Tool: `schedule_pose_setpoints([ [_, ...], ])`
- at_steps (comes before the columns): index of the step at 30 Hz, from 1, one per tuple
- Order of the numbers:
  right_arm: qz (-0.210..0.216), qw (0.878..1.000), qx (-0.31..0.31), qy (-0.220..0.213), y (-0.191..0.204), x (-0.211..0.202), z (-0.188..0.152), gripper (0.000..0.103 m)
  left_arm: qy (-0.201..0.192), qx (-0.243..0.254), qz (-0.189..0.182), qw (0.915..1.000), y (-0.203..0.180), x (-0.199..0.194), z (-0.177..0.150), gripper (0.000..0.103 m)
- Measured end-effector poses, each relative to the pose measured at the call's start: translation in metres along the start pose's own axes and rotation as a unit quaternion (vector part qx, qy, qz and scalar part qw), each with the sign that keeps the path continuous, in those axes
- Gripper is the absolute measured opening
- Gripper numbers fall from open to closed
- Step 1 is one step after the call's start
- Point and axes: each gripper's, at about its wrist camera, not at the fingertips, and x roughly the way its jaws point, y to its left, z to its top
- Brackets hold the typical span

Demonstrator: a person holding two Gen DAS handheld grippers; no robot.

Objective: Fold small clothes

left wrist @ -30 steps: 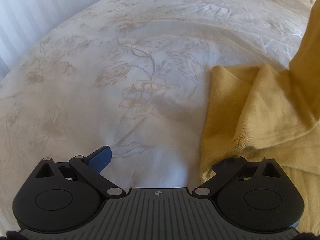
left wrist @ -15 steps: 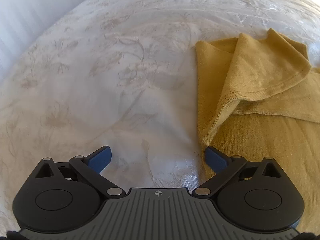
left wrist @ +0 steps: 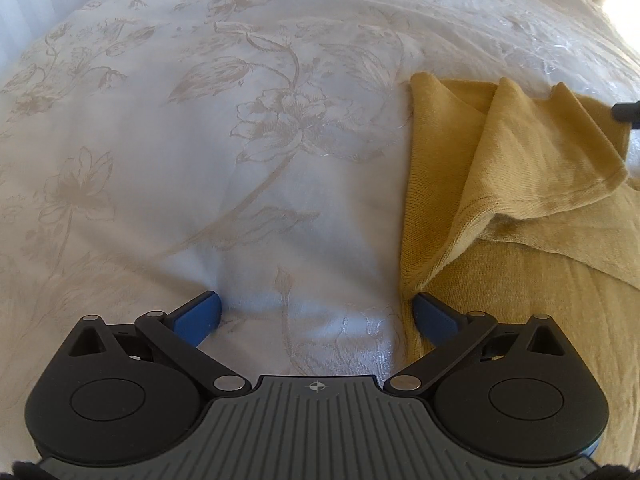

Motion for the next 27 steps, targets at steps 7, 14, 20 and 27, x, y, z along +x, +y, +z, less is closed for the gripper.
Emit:
schedule_pose_setpoints([
  [7, -0.031, 0.992, 0.014, -0.119, -0.013, -0.144, -0.032, 0.011, 0.001, 0.014, -0.01, 0.9999, 0.002, 0.002, 0.003, 0.103],
  [14, -0.153, 0.987, 0.02, -0.037, -0.082, -0.133, -0.078, 0.011, 0.005, 0.027, -0.013, 0.9995, 0.001, 0.002, 0.005, 0.103],
  [20, -0.189, 0.982, 0.008, 0.028, -0.096, -0.111, -0.103, 0.02, 0.011, 0.031, -0.015, 0.9993, 0.002, 0.004, 0.009, 0.103],
  [27, -0.214, 0.977, 0.009, 0.01, -0.094, -0.136, -0.101, 0.053, 0.017, 0.033, -0.013, 0.9992, 0.0, 0.003, 0.01, 0.103],
])
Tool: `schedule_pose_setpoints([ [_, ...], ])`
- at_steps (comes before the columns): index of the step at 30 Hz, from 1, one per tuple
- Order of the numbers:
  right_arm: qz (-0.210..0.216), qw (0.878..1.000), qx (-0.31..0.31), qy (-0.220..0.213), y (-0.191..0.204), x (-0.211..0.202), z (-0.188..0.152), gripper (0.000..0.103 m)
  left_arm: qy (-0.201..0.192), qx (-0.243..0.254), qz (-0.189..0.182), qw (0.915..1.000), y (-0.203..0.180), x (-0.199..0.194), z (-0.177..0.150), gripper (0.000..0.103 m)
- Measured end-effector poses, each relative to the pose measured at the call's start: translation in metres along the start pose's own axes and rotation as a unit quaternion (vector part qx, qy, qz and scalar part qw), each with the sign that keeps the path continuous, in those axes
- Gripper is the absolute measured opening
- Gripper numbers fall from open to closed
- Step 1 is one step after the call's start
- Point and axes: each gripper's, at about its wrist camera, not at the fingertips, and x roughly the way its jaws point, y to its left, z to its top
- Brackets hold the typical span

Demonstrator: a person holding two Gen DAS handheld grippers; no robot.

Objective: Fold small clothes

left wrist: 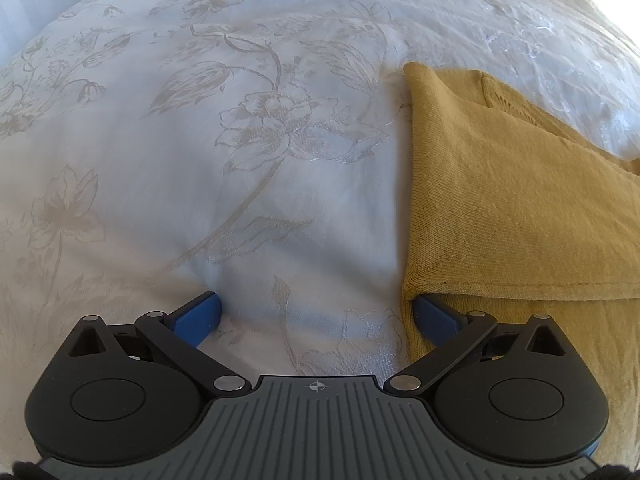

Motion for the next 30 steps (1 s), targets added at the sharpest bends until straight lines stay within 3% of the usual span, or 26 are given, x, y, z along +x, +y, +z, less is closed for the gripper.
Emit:
schedule_pose_setpoints([
  [2, 0.006, 1.0, -0.006, -0.02, 0.001, -0.004, 0.006, 0.055, 0.001, 0.005, 0.002, 1.0, -0.001, -0.002, 0.002, 0.103],
  [6, 0.014, 0.999, -0.028, -0.031, 0.012, 0.013, 0.017, 0.071, -0.011, 0.015, 0.025, 0.9995, -0.007, -0.013, 0.001, 0.103],
  [11, -0.044, 0.999, -0.016, 0.022, 0.001, 0.055, 0.009, 0.085, -0.038, -0.011, 0.033, 0.9987, -0.009, -0.044, -0.001, 0.102],
  [12, -0.049, 0.999, -0.013, 0.018, -0.002, 0.055, 0.007, 0.094, -0.039, -0.015, 0.033, 0.9986, -0.008, -0.05, -0.001, 0.102],
  [18, -0.05, 0.998, 0.02, -0.025, -0.011, 0.012, -0.01, 0.1, -0.082, 0.03, 0.016, 0.9961, -0.022, -0.073, 0.018, 0.103],
  [24, -0.041, 0.998, 0.038, -0.042, -0.002, -0.031, -0.046, 0.1, -0.089, 0.035, 0.001, 0.9954, -0.049, -0.036, 0.058, 0.103],
  [30, -0.037, 0.997, 0.045, -0.041, 0.013, -0.052, -0.081, 0.102, -0.018, 0.038, 0.041, 0.9983, -0.045, 0.023, 0.079, 0.103],
])
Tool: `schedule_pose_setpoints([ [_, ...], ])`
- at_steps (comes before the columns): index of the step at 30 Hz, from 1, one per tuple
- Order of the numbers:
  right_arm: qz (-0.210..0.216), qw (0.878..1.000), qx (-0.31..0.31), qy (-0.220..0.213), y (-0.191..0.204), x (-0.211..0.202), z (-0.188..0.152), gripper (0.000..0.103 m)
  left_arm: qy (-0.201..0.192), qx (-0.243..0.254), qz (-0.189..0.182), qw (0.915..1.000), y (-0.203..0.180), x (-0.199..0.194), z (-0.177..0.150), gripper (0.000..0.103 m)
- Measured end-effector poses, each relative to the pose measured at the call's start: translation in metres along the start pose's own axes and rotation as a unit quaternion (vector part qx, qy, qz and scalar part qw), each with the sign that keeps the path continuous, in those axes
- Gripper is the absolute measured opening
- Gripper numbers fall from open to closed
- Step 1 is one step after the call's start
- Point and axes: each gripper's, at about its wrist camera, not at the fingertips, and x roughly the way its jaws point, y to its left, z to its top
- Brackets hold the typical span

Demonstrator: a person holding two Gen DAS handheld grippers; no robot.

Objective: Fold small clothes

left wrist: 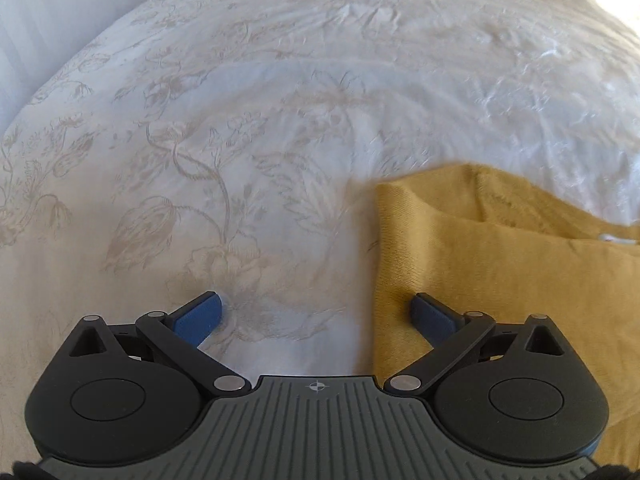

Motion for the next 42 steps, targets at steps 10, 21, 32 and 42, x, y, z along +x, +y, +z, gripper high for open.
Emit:
schedule_pose_setpoints([
  [10, -0.015, 0.999, 0.03, 0.012, -0.005, -0.027, -0.062, 0.102, -0.028, 0.021, -0.08, 0.9962, 0.034, -0.05, -0.055, 0.103],
  [21, 0.013, 0.999, 0.023, 0.031, -0.03, -0.056, -0.127, 0.102, -0.007, -0.013, -0.148, 0.9889, 0.042, -0.126, -0.18, 0.103],
  [32, 0.079, 0.994, -0.054, 0.054, -0.067, -0.07, -0.174, 0.102, 0.024, -0.024, -0.136, 0.9902, 0.015, -0.17, -0.281, 0.103],
  [42, 0.133, 0.987, -0.069, 0.059, -0.08, -0.068, -0.194, 0.102, 0.004, -0.044, -0.129, 0.9906, 0.01, -0.201, -0.327, 0.103],
])
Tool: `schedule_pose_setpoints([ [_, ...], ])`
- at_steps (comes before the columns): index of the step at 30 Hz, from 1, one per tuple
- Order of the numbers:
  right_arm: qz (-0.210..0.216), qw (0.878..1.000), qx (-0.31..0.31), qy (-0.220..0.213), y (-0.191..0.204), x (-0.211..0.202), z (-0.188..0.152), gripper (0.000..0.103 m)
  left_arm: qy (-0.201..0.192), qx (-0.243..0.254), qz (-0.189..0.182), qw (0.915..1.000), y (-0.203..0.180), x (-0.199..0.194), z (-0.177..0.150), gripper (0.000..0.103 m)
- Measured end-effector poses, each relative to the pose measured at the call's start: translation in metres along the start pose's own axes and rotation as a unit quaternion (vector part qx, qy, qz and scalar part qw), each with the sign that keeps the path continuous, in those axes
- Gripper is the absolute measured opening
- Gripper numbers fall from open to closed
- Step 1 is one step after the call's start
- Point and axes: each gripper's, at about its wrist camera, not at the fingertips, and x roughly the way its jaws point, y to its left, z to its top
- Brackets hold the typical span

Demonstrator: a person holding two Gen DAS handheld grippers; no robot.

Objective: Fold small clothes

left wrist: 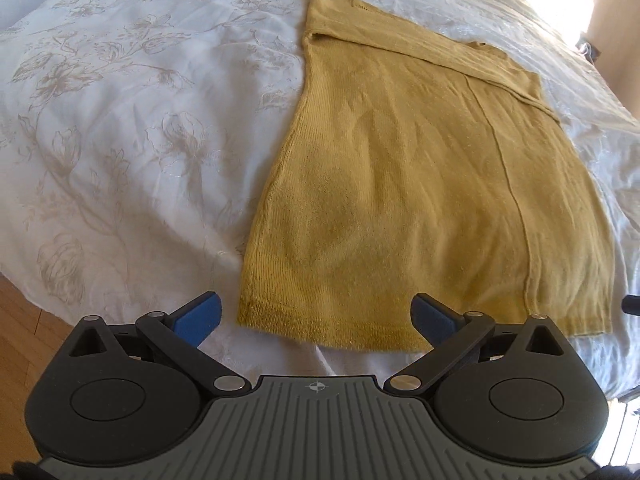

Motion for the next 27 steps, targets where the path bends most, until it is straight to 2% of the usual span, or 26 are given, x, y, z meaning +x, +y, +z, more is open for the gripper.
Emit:
schedule_pose_setpoints([
  [4, 0.011, 1.0, -0.001, 0.005, 0.001, 0.007, -0.002, 0.102, -0.007, 0.007, -0.003, 1.0, -0.001, -0.004, -0.003, 0.103],
  [10, 0.017, 1.0, 0.009, 0.013, 0.002, 0.017, 0.0, 0.102, -0.001, 0.043, 0.0, 0.9991, -0.007, 0.002, -0.003, 0.103],
  [22, 0.013, 0.999, 0.002, 0.041, 0.014, 0.039, 0.013, 0.103, 0.014, 0.082, -0.027, 0.9962, -0.003, 0.043, 0.023, 0.103],
  [27, 0.007, 0.999, 0.002, 0.054, 0.016, 0.048, 0.015, 0.103, 0.038, 0.09, -0.03, 0.9948, -0.002, 0.063, 0.029, 0.103],
])
